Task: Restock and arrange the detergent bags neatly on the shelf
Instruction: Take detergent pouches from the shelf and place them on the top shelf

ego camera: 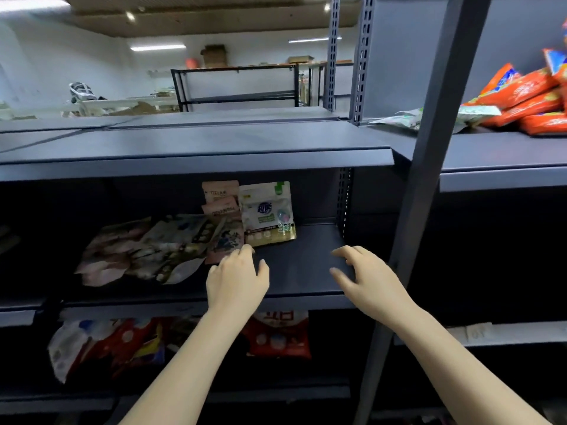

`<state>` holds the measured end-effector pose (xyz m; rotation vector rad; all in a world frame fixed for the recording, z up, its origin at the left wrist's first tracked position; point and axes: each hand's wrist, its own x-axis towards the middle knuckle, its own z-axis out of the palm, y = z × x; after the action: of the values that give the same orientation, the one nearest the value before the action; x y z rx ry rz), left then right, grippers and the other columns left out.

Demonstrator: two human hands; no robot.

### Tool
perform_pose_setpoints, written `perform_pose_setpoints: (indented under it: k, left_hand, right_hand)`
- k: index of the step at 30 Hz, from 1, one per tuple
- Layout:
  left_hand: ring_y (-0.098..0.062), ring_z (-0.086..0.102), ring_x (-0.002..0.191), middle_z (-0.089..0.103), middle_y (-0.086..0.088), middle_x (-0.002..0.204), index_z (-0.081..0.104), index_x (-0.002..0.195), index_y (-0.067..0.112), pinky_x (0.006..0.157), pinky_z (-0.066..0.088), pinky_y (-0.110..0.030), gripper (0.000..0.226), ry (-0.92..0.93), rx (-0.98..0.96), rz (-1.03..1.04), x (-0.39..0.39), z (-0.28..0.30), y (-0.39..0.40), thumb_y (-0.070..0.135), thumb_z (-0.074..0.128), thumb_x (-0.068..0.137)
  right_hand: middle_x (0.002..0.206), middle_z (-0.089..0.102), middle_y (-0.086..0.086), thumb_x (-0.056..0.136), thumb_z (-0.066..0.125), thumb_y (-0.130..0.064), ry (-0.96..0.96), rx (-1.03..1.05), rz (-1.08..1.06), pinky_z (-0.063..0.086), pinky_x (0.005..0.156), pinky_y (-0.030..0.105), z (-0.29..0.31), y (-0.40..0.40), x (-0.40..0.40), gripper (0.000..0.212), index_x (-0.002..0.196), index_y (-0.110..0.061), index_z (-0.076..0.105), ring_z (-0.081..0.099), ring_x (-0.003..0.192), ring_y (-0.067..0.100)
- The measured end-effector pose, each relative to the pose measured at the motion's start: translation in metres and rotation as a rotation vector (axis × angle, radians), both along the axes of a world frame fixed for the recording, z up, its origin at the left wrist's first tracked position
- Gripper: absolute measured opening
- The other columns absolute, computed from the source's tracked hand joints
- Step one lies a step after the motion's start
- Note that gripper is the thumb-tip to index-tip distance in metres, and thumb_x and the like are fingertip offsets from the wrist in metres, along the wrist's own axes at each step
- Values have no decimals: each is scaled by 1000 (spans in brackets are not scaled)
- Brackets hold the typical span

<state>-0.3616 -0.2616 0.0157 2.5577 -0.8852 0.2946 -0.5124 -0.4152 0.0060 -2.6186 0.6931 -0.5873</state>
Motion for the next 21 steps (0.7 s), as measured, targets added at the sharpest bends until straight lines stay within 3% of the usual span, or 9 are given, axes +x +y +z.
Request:
perform_pose_setpoints:
  k: [5,10,14,18,21]
  left_hand:
    - [-27,56,108,58,-6,122,47,128,12,87,45,-38,46,73,63,9,39,-11,-2,44,41,95]
    - [-31,58,97,61,-10,110,54,115,13,79,49,-35,43,328,-33,36,74,-27,-20,49,47,91]
    - [-30,51,117,53,-11,133,50,130,15,86,41,-27,44,569,-268,0,94,-40,-41,39,50,93]
    - [-29,39,132,39,-12,147,40,141,9,100,32,-27,53,598,-243,43,115,-47,-60,40,42,98]
    - [-25,31,137,32,-10,151,33,145,10,107,25,-26,53,658,-354,-14,123,-54,-70,36,41,99]
  right_hand:
    - [129,52,-8,96,48,-37,49,22,-46,43,95,32,-7,2,25,37,131,-24,48,49,120,13]
    - [125,54,-3,95,51,-36,79,28,-65,46,91,35,-14,-10,47,38,130,-21,50,53,115,19]
    - [129,52,-1,95,51,-34,98,24,-49,45,94,38,-20,-25,63,39,130,-19,50,52,117,21]
    - [133,49,-3,95,48,-35,141,49,-53,45,97,39,-22,-42,77,39,132,-25,47,51,120,21]
    - [134,48,-5,95,47,-37,166,18,-74,46,95,39,-28,-54,86,39,133,-28,45,51,120,24]
